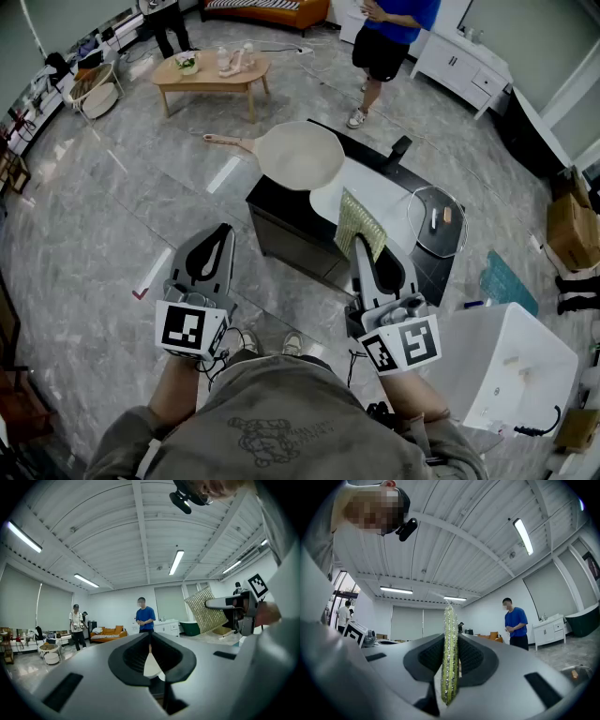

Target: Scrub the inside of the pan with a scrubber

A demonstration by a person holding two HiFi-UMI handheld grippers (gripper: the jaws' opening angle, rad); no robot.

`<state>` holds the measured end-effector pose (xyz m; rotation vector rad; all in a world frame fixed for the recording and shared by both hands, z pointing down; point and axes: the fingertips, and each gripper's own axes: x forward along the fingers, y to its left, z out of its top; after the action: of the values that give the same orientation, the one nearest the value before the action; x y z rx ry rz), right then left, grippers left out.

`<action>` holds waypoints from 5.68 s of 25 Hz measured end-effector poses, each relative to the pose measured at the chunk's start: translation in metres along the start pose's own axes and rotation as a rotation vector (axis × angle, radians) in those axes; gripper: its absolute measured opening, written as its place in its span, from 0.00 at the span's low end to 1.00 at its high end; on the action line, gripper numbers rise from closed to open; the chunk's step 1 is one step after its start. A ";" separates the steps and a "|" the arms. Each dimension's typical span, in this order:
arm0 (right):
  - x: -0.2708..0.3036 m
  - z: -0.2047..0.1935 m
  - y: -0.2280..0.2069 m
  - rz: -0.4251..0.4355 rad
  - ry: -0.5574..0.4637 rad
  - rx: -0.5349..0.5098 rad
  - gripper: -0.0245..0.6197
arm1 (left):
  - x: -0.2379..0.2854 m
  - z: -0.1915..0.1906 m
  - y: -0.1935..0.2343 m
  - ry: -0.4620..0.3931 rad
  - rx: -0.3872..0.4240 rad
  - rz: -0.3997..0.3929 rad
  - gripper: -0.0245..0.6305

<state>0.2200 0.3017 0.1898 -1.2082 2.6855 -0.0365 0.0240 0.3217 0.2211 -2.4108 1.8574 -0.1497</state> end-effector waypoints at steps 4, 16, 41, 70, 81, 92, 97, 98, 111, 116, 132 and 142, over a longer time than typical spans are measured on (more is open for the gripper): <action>0.000 0.000 -0.006 0.009 -0.003 0.018 0.15 | 0.003 0.001 -0.003 0.002 0.002 0.010 0.08; -0.007 -0.009 -0.023 0.050 0.014 0.040 0.15 | 0.012 -0.004 -0.022 0.011 0.010 0.031 0.08; 0.011 -0.026 -0.049 0.062 0.015 0.049 0.15 | 0.032 -0.013 -0.021 0.014 0.047 0.060 0.08; 0.254 -0.102 -0.075 -0.064 0.147 0.025 0.15 | 0.196 -0.069 0.186 0.099 0.039 -0.047 0.08; 0.332 -0.134 -0.093 -0.183 0.221 -0.001 0.15 | 0.268 -0.096 0.252 0.167 0.159 -0.209 0.08; 0.359 -0.168 -0.124 -0.316 0.292 -0.029 0.15 | 0.321 -0.148 0.261 0.298 0.337 -0.450 0.29; 0.359 -0.182 -0.142 -0.344 0.327 -0.034 0.15 | 0.328 -0.184 0.240 0.417 0.433 -0.618 0.40; 0.360 -0.185 -0.147 -0.347 0.332 -0.032 0.15 | 0.329 -0.192 0.236 0.446 0.454 -0.647 0.40; 0.364 -0.233 -0.198 -0.333 0.406 -0.002 0.15 | 0.352 -0.278 0.219 0.718 0.652 -0.810 0.42; 0.367 -0.249 -0.219 -0.350 0.431 -0.015 0.15 | 0.363 -0.307 0.218 0.780 0.731 -0.831 0.42; 0.384 -0.332 -0.258 -0.365 0.586 -0.084 0.15 | 0.369 -0.379 0.207 0.940 0.854 -0.989 0.42; 0.391 -0.381 -0.282 -0.421 0.661 -0.140 0.15 | 0.372 -0.398 0.200 0.958 0.852 -1.031 0.39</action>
<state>0.1036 -0.1988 0.5267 -2.0966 2.9145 -0.3746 -0.1272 -0.0947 0.5959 -2.3713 0.1613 -1.8994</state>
